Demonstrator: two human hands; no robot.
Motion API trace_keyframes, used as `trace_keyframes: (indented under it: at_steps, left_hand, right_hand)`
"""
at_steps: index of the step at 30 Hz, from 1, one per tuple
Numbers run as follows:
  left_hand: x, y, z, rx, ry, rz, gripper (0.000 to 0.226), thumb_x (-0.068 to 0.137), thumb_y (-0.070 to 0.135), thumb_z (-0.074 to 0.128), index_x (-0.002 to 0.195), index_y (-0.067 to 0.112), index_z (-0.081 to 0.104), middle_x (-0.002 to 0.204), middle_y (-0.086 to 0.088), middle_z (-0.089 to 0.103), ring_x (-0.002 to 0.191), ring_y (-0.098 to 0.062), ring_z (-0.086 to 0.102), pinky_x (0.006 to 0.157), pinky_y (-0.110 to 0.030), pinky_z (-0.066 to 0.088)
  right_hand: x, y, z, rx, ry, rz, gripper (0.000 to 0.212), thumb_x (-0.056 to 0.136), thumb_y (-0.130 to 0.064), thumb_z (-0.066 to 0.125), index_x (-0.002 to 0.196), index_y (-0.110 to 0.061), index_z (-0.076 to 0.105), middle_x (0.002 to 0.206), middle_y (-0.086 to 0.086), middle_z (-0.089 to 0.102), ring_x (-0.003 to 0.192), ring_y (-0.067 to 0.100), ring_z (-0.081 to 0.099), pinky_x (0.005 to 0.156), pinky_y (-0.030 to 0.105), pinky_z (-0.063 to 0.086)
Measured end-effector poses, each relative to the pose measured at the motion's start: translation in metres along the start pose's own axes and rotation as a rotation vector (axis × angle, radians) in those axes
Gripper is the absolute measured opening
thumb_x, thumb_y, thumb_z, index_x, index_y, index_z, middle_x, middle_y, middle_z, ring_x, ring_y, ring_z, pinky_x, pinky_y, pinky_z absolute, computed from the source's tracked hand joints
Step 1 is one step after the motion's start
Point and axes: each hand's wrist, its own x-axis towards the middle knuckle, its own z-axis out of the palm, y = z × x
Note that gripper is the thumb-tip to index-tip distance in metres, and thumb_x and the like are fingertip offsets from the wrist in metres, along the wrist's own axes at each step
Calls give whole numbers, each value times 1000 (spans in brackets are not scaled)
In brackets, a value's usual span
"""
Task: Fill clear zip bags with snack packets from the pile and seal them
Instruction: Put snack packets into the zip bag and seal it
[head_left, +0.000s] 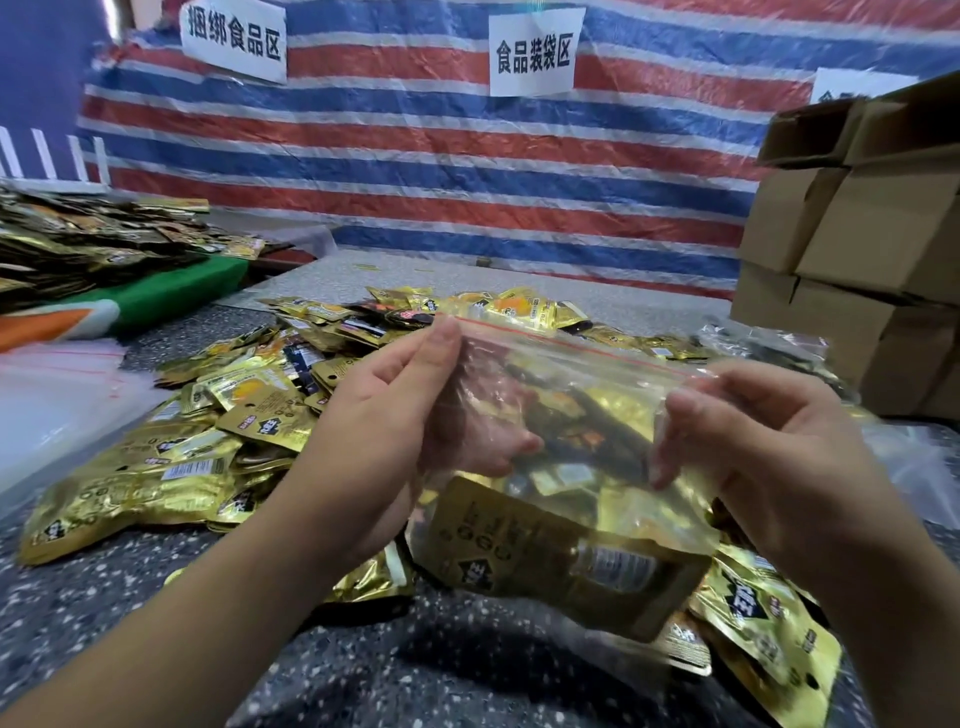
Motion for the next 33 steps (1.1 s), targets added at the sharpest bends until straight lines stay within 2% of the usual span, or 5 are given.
trace_keyframes:
  at_steps: [8, 13, 17, 21, 33]
  left_hand:
    - [7, -12, -6, 195, 65, -79, 34, 88, 43, 50, 83, 23, 76, 87, -13, 76, 64, -25, 73, 51, -29, 56]
    - [10, -22, -11, 346, 83, -128, 29, 83, 43, 55, 81, 19, 72, 90, -10, 76, 70, -26, 74, 57, -34, 61]
    - [12, -24, -14, 365, 116, -144, 27, 98, 27, 51, 86, 11, 70, 89, -10, 77, 75, -24, 74, 52, -29, 57]
    - [14, -25, -18, 368, 118, -179, 24, 98, 20, 52, 94, 5, 70, 88, -12, 76, 71, -21, 74, 53, -26, 56]
    - [18, -27, -24, 331, 91, -184, 39, 77, 30, 64, 100, -2, 68, 97, -26, 71, 71, -20, 73, 56, -25, 57]
  right_hand:
    - [3, 9, -1, -170, 89, 142, 25, 74, -38, 73, 70, -14, 71, 64, 11, 66, 55, 21, 63, 54, 26, 54]
    - [7, 11, -3, -118, 138, 337, 57, 84, -70, 51, 73, -17, 70, 74, 16, 72, 62, 25, 68, 58, 27, 57]
    - [12, 24, -24, -360, 353, 471, 39, 104, -37, 40, 89, -11, 65, 70, 9, 71, 57, 19, 68, 54, 34, 55]
    - [0, 28, -48, -1111, -109, 608, 16, 96, -36, 59, 84, -27, 66, 77, -3, 69, 70, 13, 66, 70, 40, 57]
    - [-11, 18, -38, -1266, -423, 763, 48, 66, -66, 78, 94, -35, 53, 92, -12, 59, 80, 4, 56, 66, 24, 46]
